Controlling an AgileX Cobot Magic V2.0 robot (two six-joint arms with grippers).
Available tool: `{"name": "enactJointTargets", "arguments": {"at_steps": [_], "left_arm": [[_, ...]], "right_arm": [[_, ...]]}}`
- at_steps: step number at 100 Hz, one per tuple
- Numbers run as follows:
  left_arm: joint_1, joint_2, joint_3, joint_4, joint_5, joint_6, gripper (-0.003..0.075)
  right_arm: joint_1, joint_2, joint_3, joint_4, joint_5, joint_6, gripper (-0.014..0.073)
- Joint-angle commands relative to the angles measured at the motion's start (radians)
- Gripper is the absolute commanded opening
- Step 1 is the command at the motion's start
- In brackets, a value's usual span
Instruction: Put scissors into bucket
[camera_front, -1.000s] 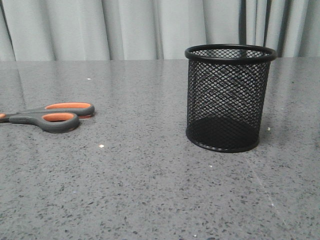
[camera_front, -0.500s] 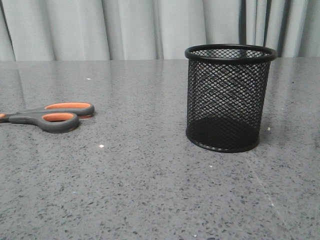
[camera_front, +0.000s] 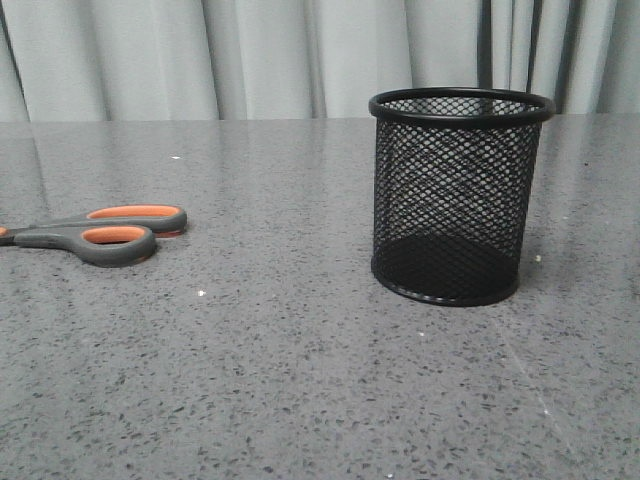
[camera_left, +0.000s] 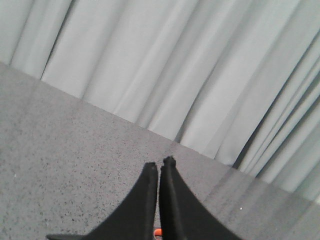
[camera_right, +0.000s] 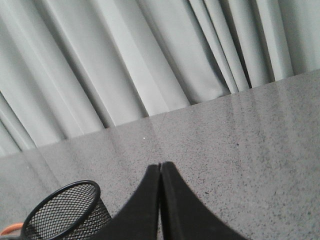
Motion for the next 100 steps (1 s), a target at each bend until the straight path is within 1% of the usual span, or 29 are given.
{"name": "enactJointTargets", "arguments": {"at_steps": [1, 7, 24, 35, 49, 54, 59, 64, 69, 71, 76, 77, 78, 79, 83, 88, 90, 95, 100], "left_arm": [[0.002, 0.127, -0.176, 0.126, 0.076, 0.0, -0.002], [0.002, 0.208, -0.272, 0.182, 0.175, 0.0, -0.002], [0.002, 0.44, -0.525, 0.204, 0.429, 0.169, -0.002], [0.002, 0.556, -0.623, 0.204, 0.555, 0.213, -0.0019], [0.002, 0.667, -0.703, 0.198, 0.664, 0.231, -0.0018], [0.002, 0.701, -0.721, 0.185, 0.694, 0.264, -0.0018], [0.002, 0.732, -0.736, 0.155, 0.719, 0.313, -0.0018], [0.002, 0.765, -0.744, 0.123, 0.741, 0.361, -0.0017], [0.002, 0.789, -0.751, 0.086, 0.763, 0.41, -0.0009], [0.002, 0.8, -0.752, 0.071, 0.772, 0.429, 0.0001], [0.002, 0.822, -0.757, 0.04, 0.792, 0.462, 0.004], [0.002, 0.825, -0.757, 0.036, 0.797, 0.466, 0.0055], [0.002, 0.832, -0.759, 0.029, 0.799, 0.471, 0.0064], [0.002, 0.834, -0.759, 0.026, 0.801, 0.474, 0.0081], [0.002, 0.85, -0.764, 0.007, 0.812, 0.491, 0.0134], [0.0, 0.866, -0.769, -0.004, 0.822, 0.501, 0.0239], [0.0, 0.873, -0.771, -0.007, 0.822, 0.504, 0.0268], [-0.002, 0.883, -0.771, -0.026, 0.824, 0.528, 0.0379], [-0.002, 0.895, -0.771, -0.045, 0.827, 0.549, 0.0446]], "right_arm": [[-0.003, 0.13, -0.151, -0.06, 0.035, -0.003, -0.0046], [-0.003, 0.226, -0.242, -0.08, 0.104, -0.003, -0.0046], [-0.003, 0.463, -0.456, -0.11, 0.283, -0.003, -0.0046], [-0.003, 0.572, -0.543, -0.11, 0.364, -0.013, -0.0046], [-0.003, 0.664, -0.603, -0.099, 0.434, -0.076, -0.0043], [-0.003, 0.685, -0.616, -0.093, 0.453, -0.098, -0.0041], [-0.003, 0.707, -0.628, -0.086, 0.473, -0.115, -0.002], [-0.003, 0.724, -0.638, -0.075, 0.489, -0.134, 0.0032], [-0.003, 0.735, -0.65, -0.061, 0.512, -0.155, 0.0126], [-0.003, 0.742, -0.653, -0.057, 0.516, -0.157, 0.0154], [-0.003, 0.75, -0.665, -0.052, 0.532, -0.159, 0.0275], [-0.003, 0.756, -0.667, -0.05, 0.532, -0.159, 0.0304], [-0.003, 0.756, -0.668, -0.05, 0.532, -0.161, 0.0304], [-0.003, 0.756, -0.667, -0.05, 0.533, -0.161, 0.0332], [-0.003, 0.757, -0.67, -0.049, 0.533, -0.161, 0.0398], [-0.003, 0.757, -0.671, -0.049, 0.533, -0.161, 0.0427], [-0.003, 0.757, -0.671, -0.049, 0.533, -0.161, 0.0427], [-0.003, 0.757, -0.674, -0.048, 0.536, -0.163, 0.0424], [-0.003, 0.757, -0.675, -0.048, 0.537, -0.163, 0.0424]]}}
